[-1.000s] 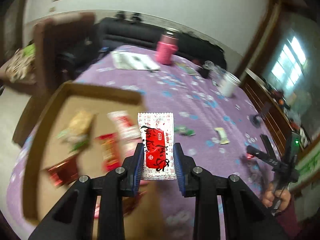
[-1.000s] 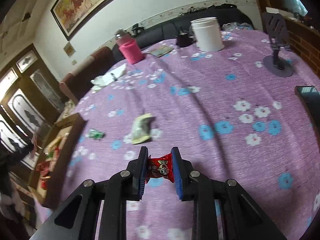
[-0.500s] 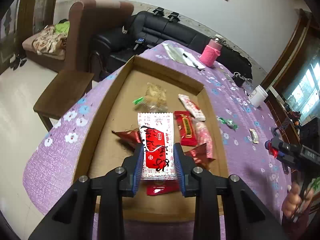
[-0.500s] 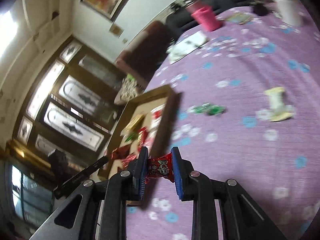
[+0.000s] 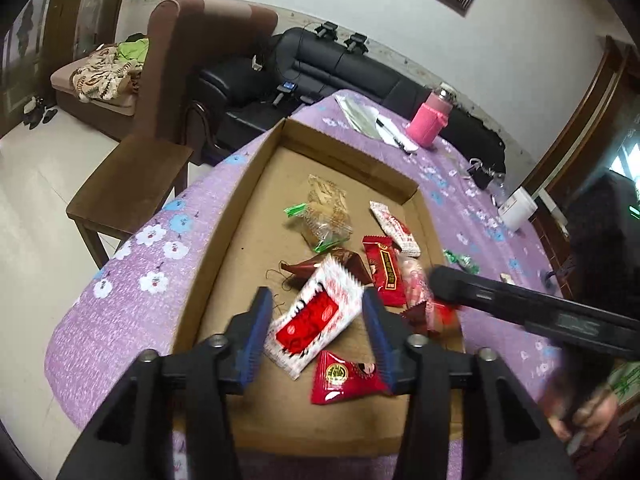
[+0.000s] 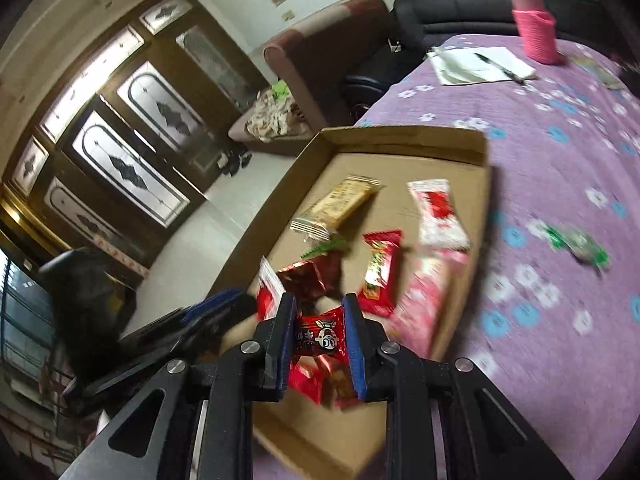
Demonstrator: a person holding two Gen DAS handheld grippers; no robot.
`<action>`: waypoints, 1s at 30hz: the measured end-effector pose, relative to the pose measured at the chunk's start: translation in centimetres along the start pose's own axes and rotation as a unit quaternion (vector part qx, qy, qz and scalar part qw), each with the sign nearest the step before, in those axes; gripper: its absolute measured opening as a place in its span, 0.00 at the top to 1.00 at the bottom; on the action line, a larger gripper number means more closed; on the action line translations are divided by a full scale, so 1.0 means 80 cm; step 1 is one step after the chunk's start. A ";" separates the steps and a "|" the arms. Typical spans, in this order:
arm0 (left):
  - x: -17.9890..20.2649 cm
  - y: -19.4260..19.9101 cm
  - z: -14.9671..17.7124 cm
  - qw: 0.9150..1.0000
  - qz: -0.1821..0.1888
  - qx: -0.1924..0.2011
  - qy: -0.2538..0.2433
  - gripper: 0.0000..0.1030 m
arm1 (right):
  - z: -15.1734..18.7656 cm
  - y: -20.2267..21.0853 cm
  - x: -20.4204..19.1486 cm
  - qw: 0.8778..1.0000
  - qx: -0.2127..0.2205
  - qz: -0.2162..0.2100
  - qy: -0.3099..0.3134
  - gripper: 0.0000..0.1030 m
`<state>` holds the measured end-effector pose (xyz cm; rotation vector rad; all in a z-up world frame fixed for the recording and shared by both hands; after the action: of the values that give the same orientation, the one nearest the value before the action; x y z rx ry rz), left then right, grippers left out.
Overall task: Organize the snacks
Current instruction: 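Carry both candies over the box and open both grippers, then grasp the pale green wrapped snack with the right gripper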
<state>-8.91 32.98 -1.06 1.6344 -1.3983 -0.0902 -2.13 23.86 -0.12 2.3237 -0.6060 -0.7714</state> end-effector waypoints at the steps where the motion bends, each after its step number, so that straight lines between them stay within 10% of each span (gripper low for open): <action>1: -0.002 0.006 0.000 1.000 0.002 0.004 0.004 0.50 | -0.003 -0.011 -0.003 1.000 -0.007 0.005 0.006 0.74; 7: -0.009 0.036 -0.010 0.999 0.002 0.035 0.022 0.19 | -0.011 -0.048 -0.013 0.999 -0.026 0.029 0.034 0.70; 13: 0.022 0.044 -0.008 0.999 0.046 0.024 0.009 0.18 | -0.023 0.014 0.011 0.999 0.017 0.035 0.013 0.61; 22: 0.093 0.016 0.023 0.995 0.092 -0.024 -0.024 0.18 | 0.038 0.198 0.231 0.971 0.075 0.207 -0.097 0.43; 30: 0.175 -0.019 0.047 0.989 0.114 -0.078 -0.051 0.18 | 0.085 0.208 0.335 0.951 0.054 0.265 -0.148 0.43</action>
<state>-5.25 19.37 2.77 1.3492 -1.6063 -0.1485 9.11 -6.21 -3.33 1.9964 -1.3667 -0.8398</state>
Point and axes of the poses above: each gripper's, at about its wrist camera, not at the fingertips, and y roughly against the way its jaws point, x to its right, z to its underside, the point moved 10 cm from there along -y, roughly the way its jaws point, and after that the axes turned 11 degrees about y, right-handed, at the moved point
